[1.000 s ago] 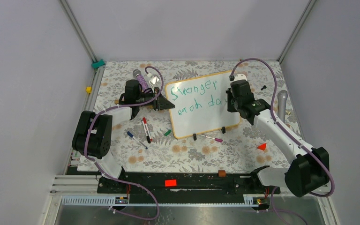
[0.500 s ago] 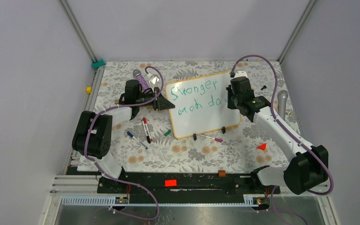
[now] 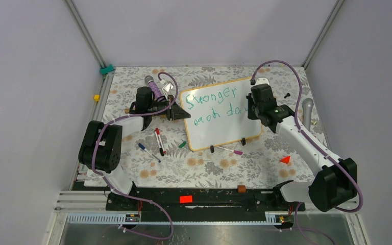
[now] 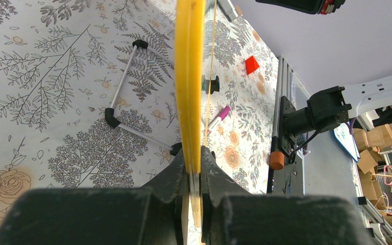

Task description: Write a sentence on the whiteboard

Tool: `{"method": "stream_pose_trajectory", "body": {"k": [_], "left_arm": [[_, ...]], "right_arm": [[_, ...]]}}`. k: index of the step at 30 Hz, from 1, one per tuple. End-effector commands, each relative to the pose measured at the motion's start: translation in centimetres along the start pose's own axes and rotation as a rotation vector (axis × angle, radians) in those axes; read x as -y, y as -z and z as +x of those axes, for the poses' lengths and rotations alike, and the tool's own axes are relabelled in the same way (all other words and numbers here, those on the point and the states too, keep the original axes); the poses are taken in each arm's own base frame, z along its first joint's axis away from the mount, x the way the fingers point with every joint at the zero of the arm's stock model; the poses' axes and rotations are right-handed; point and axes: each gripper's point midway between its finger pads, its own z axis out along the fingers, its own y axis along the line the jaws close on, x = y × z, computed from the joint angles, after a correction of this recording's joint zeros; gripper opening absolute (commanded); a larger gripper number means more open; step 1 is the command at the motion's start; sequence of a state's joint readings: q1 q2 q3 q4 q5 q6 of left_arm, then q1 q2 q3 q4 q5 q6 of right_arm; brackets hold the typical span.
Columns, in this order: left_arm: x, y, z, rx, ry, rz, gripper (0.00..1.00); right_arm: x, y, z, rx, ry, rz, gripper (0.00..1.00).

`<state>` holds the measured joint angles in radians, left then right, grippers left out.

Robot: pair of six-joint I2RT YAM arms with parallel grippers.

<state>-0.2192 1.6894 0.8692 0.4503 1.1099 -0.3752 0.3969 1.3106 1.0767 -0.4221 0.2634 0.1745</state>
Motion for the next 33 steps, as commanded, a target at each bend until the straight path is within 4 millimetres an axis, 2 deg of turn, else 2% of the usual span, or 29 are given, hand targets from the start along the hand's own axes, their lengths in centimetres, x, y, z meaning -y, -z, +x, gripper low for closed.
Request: {"method": "stream_pose_trajectory", "body": {"k": [1, 6, 10, 22, 27, 28, 32, 33], "left_arm": [[0.2, -0.6, 1.5, -0.038, -0.04, -0.006, 0.0], [0.1, -0.6, 1.5, -0.04, -0.037, -0.006, 0.0], [0.1, -0.7, 1.6, -0.042, -0.034, -0.006, 0.0], [0.1, -0.8, 1.7, -0.046, -0.034, -0.007, 0.0], [-0.1, -0.7, 1.7, -0.046, -0.043, -0.022, 0.0], [-0.1, -0.6, 1.7, -0.044, -0.046, -0.029, 0.03], [-0.2, -0.4, 1.5, -0.046, -0.056, -0.051, 0.42], [-0.2, -0.4, 1.6, -0.052, -0.053, -0.053, 0.48]], "right_arm": [[-0.2, 0.0, 1.8, -0.048, -0.011, -0.025, 0.0], [-0.1, 0.2, 3.4, -0.082, -0.01, -0.033, 0.0], [-0.6, 0.3, 3.8, -0.084, -0.024, -0.06, 0.0], [-2.8, 1.0, 0.5, -0.006, -0.063, -0.165, 0.0], [-2.8, 3.8, -0.6, 0.057, -0.064, -0.216, 0.0], [-2.7, 4.6, -0.9, 0.078, -0.062, -0.225, 0.0], [-2.0, 7.4, -1.7, 0.149, -0.055, -0.235, 0.0], [-1.8, 7.8, -1.6, 0.158, -0.056, -0.233, 0.0]]}}
